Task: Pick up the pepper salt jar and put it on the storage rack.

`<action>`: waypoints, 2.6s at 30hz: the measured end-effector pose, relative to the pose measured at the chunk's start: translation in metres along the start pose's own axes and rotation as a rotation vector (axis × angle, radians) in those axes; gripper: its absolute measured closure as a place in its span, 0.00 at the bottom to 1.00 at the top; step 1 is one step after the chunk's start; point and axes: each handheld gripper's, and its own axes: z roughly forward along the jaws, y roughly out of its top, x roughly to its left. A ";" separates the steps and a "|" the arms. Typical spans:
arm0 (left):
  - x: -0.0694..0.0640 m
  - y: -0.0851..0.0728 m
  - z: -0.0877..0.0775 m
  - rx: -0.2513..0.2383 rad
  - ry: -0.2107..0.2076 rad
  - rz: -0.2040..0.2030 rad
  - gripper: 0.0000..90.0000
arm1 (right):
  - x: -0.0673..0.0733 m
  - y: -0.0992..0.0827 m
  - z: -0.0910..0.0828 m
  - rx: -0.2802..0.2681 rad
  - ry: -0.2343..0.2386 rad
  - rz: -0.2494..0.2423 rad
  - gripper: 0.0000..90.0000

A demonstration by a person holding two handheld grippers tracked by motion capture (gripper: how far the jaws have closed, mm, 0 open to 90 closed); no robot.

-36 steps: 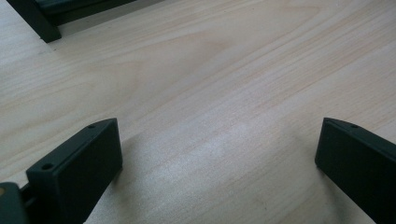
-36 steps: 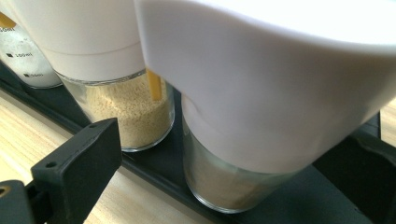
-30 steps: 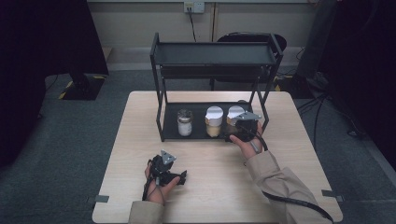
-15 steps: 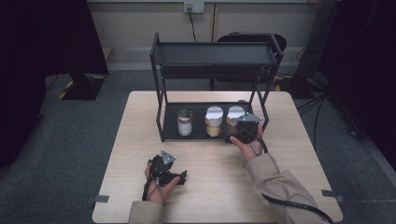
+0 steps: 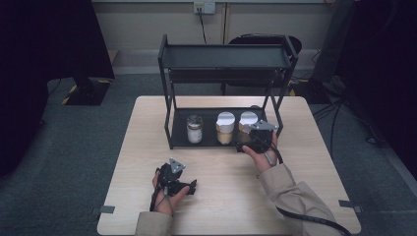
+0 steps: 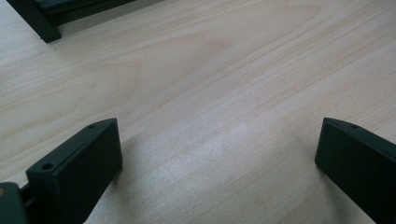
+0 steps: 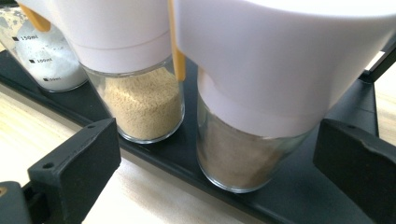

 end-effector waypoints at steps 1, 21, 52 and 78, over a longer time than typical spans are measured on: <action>0.000 0.000 0.000 0.000 0.000 0.000 0.00 | 0.000 -0.001 -0.001 -0.002 0.001 0.001 0.00; 0.000 0.000 0.000 0.000 0.000 0.000 0.00 | -0.004 -0.005 -0.013 -0.019 0.056 -0.009 0.00; 0.000 0.000 0.000 0.000 0.000 0.000 0.00 | -0.012 -0.018 -0.029 -0.020 0.134 -0.046 0.00; 0.000 0.000 0.000 0.000 0.000 0.000 0.00 | -0.023 -0.028 -0.046 -0.053 0.207 -0.054 0.00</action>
